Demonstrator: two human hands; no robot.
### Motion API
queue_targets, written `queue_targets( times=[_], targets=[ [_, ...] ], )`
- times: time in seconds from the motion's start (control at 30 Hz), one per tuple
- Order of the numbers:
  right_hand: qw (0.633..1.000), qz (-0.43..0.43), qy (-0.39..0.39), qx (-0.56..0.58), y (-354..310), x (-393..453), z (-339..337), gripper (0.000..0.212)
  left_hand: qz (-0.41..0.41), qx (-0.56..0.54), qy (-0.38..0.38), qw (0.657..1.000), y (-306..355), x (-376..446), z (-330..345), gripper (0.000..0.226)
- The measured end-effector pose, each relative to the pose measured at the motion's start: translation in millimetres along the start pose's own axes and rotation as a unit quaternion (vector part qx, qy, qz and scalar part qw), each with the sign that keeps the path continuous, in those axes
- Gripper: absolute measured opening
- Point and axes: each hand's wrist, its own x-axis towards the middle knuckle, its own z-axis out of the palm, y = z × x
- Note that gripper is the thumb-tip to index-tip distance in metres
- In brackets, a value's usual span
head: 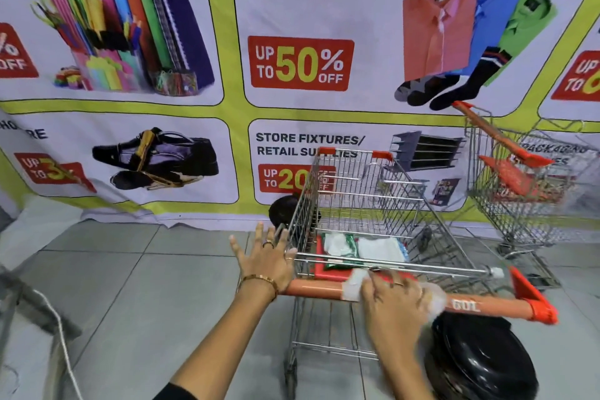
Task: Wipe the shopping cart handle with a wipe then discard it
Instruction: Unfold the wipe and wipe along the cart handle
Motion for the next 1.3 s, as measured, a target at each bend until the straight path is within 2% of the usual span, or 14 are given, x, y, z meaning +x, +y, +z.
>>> queue_targets(
  times=[0.1,0.2,0.27,0.37,0.47,0.6,0.7,0.77,0.8,0.9,1.0,1.1,1.2,1.3],
  targets=[
    [0.997,-0.069,-0.008,-0.017,-51,-14,12,0.036,0.000,0.005,-0.009,1.000,-2,0,1,0.055],
    [0.993,-0.111,-0.028,-0.036,-40,-7,18,0.038,0.012,0.008,-0.012,1.000,-5,-1,1,0.057],
    [0.993,-0.097,-0.013,-0.061,2,2,10,0.043,0.022,0.005,-0.014,1.000,-6,-2,2,0.059],
    [0.997,-0.024,0.024,-0.069,64,12,-11,0.050,0.021,0.001,-0.013,1.000,-7,-4,1,0.058],
    [0.995,0.054,0.078,-0.043,60,10,-5,0.050,0.024,0.005,-0.010,1.000,-5,-9,-1,0.057],
    [0.998,-0.025,0.042,-0.027,-12,-7,13,0.042,0.019,0.014,-0.002,1.000,-6,-12,-3,0.057],
    [0.993,-0.095,0.063,0.014,-27,-13,19,0.037,0.015,0.017,-0.008,1.000,-7,-11,-4,0.057],
    [0.990,-0.122,0.067,0.009,5,-6,16,0.038,0.012,0.013,-0.009,1.000,-5,-11,-4,0.058],
    [0.992,-0.108,0.062,0.000,29,0,13,0.041,0.007,0.010,-0.010,1.000,-5,-10,-4,0.058],
    [0.997,-0.040,0.037,-0.048,113,27,-2,0.055,0.002,0.007,-0.008,1.000,-2,-10,-4,0.059],
    [0.995,0.037,0.098,0.006,142,38,-9,0.057,0.001,0.006,-0.006,1.000,0,-12,-4,0.058],
    [0.988,0.094,0.115,0.045,98,25,5,0.052,0.002,0.012,-0.004,1.000,2,-14,-2,0.058],
    [0.994,-0.011,0.098,0.053,30,-2,23,0.038,0.001,0.012,0.002,1.000,2,-13,-1,0.058],
    [0.989,-0.095,0.073,0.090,-9,-22,29,0.052,0.001,0.015,0.004,1.000,-3,-10,1,0.059]
  ],
)
